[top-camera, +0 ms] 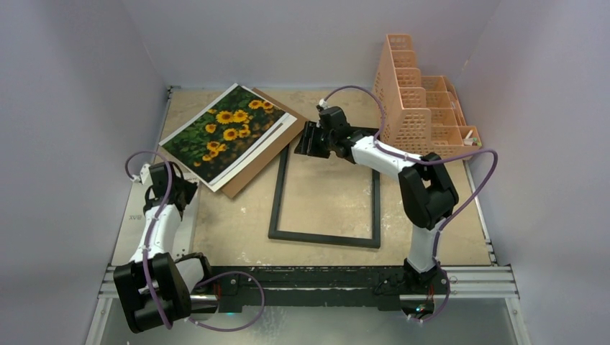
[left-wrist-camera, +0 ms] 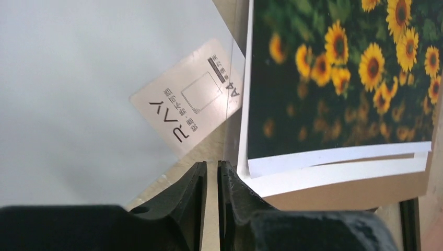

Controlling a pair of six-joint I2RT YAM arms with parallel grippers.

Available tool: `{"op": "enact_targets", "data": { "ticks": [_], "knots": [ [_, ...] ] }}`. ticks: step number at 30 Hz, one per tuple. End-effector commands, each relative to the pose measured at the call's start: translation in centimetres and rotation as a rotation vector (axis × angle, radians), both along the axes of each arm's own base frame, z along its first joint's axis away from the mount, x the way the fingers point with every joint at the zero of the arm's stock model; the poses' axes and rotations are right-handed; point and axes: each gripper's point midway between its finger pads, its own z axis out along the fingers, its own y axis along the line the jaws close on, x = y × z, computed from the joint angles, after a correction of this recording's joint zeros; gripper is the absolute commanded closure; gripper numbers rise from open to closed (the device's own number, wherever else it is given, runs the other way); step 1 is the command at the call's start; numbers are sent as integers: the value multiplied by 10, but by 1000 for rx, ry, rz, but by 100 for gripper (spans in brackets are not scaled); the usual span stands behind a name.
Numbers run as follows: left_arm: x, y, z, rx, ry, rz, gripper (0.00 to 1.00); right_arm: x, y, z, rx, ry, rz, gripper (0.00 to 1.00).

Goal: Put the photo into the frame

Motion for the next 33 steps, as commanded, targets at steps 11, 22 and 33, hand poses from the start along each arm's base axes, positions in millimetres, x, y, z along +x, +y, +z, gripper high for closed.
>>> {"op": "enact_targets", "data": {
  "ticks": [11,22,33],
  "knots": [
    [20,-3,-3,-27,-72,-39,39,11,5,12,-9,-46,34,46],
    [38,2,-2,32,-170,-75,60,8,2,14,-14,-54,42,47],
    [33,-12,-9,-98,-231,-24,60,9,1,13,-20,-52,39,47]
  ]
}}
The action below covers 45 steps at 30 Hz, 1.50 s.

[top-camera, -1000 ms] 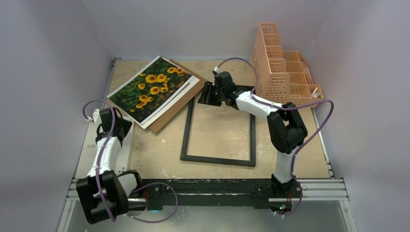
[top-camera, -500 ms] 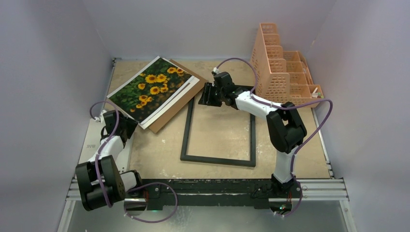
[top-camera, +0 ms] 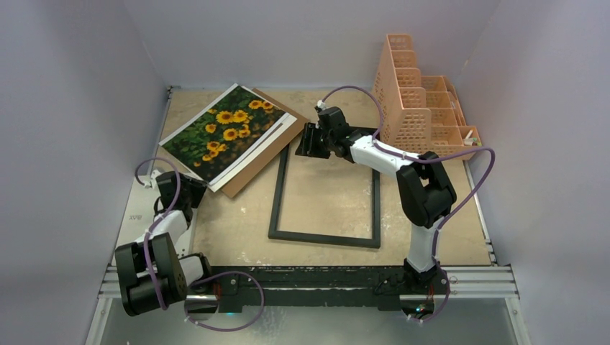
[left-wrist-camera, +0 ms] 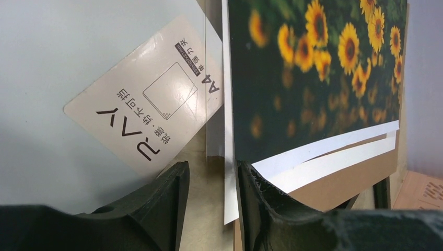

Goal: Put the photo into the frame

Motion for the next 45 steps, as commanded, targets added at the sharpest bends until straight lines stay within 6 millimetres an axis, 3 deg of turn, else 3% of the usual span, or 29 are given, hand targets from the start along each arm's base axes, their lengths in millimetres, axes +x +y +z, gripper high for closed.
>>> {"op": "enact_targets", "data": {
  "ticks": [1,8,17,20,23,32,34,36,45],
  "knots": [
    [12,1,18,-56,-93,34,60,6,2,22,17,-48,12,47],
    [26,10,26,-29,-133,32,67,6,2,21,15,-44,20,48],
    [19,13,15,-49,-142,70,70,10,2,22,3,-53,17,48],
    [20,14,15,-42,-141,64,89,11,3,23,-3,-55,20,48],
    [20,16,18,-32,-141,57,100,13,3,25,-7,-61,26,48],
    [20,23,45,23,-110,50,100,15,5,29,-2,-75,32,49],
    [21,23,51,30,-110,44,87,15,6,28,-2,-72,36,49],
    [21,24,53,36,-105,42,80,15,7,27,-1,-68,41,49],
    [19,25,52,41,-93,54,82,15,10,26,2,-64,57,50]
  ]
}}
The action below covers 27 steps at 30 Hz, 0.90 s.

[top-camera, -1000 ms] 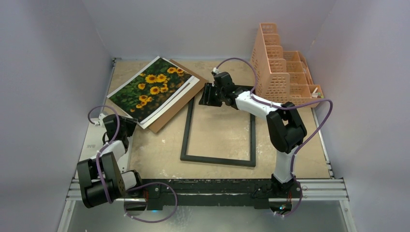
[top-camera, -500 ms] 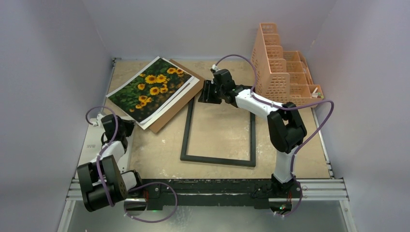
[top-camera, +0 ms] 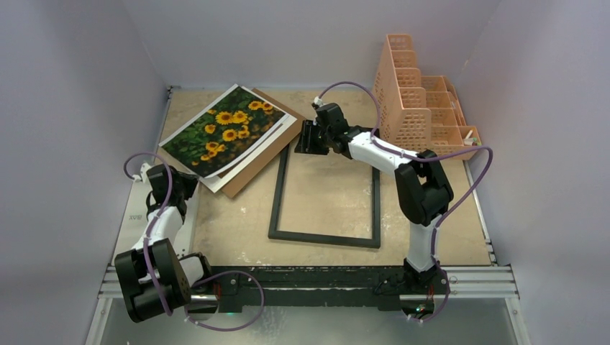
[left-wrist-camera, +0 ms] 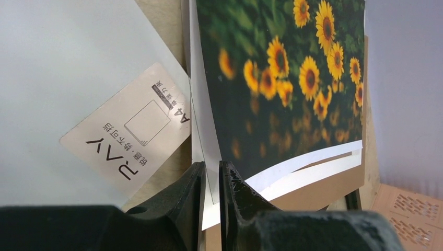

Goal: Put the photo into the frame

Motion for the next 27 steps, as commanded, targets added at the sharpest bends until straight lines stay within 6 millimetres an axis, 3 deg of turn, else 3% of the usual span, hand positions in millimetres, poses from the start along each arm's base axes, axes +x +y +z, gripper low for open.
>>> {"op": "enact_targets", "data": {
  "ticks": [1,12,21,27],
  "knots": [
    [5,9,18,47,-29,11,82,7,6,19,25,-41,27,50],
    [-2,20,22,50,65,72,97,6,5,22,30,-47,25,50],
    [4,33,49,54,181,104,100,6,3,32,34,-64,17,50],
    [17,31,77,36,215,57,100,5,3,33,37,-65,17,50]
  ]
}}
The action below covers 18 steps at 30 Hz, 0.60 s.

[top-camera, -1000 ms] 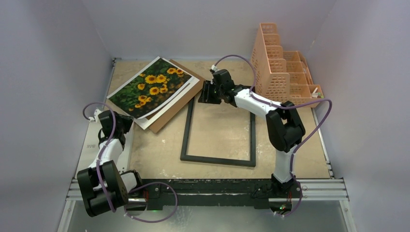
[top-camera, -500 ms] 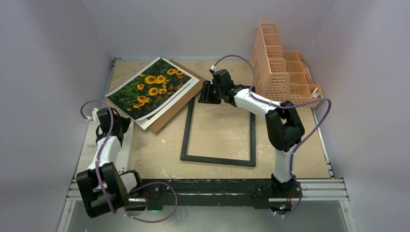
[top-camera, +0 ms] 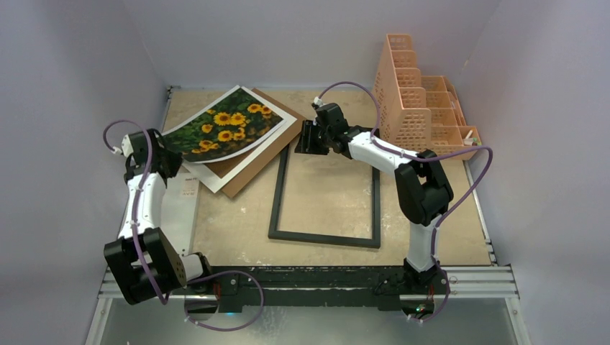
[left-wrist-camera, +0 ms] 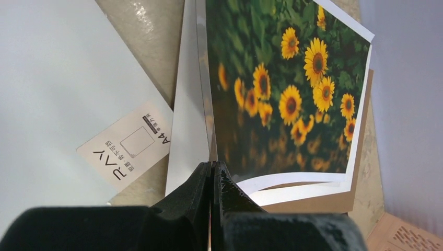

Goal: Put the photo into the frame

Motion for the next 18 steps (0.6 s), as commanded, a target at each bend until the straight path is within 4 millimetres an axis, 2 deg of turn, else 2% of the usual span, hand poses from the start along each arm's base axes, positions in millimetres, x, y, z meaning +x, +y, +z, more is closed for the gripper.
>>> {"op": "enact_targets", "data": {
  "ticks": [1,8,12,18],
  "knots": [
    [0,1,20,3,44,-25,100,5,3,35,43,-68,14,50],
    [-5,0,51,12,56,-44,100,6,3,42,50,-85,13,49],
    [-10,-13,69,-30,36,-76,100,7,4,47,56,-91,13,49],
    [-12,-42,80,-168,-28,-131,100,9,5,53,75,-78,-19,49]
  ]
}}
